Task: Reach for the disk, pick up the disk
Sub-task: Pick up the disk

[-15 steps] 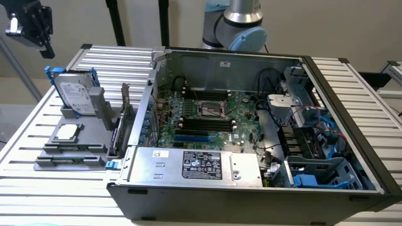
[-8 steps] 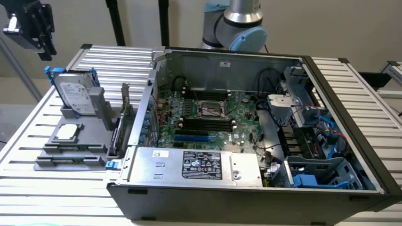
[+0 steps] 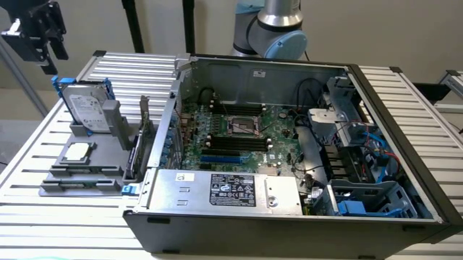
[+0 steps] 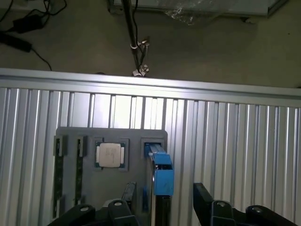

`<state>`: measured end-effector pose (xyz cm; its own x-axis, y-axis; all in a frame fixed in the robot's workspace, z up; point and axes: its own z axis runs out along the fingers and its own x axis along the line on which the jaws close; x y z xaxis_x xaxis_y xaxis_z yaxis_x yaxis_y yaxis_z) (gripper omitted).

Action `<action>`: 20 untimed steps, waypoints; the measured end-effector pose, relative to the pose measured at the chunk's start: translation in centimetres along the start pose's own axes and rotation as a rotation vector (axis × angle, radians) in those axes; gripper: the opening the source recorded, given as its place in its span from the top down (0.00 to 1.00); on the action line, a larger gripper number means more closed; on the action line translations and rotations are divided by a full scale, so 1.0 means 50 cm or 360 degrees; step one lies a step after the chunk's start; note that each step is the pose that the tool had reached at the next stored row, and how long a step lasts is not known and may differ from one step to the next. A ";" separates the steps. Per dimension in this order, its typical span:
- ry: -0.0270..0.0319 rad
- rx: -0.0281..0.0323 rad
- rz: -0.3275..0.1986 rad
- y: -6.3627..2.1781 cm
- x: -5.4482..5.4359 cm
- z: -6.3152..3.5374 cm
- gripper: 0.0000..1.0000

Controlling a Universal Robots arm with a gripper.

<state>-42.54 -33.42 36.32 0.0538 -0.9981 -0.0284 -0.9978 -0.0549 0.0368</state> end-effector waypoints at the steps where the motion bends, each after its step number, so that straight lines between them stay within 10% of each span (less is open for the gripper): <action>1: -0.00021 0.00005 0.0000 0.000 0.000 0.004 0.40; 20: -0.00218 0.00041 0.0079 -0.004 0.004 0.073 0.40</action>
<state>-42.45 -33.52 32.68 0.0036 -0.9992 -0.0403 -0.9993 -0.0050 0.0359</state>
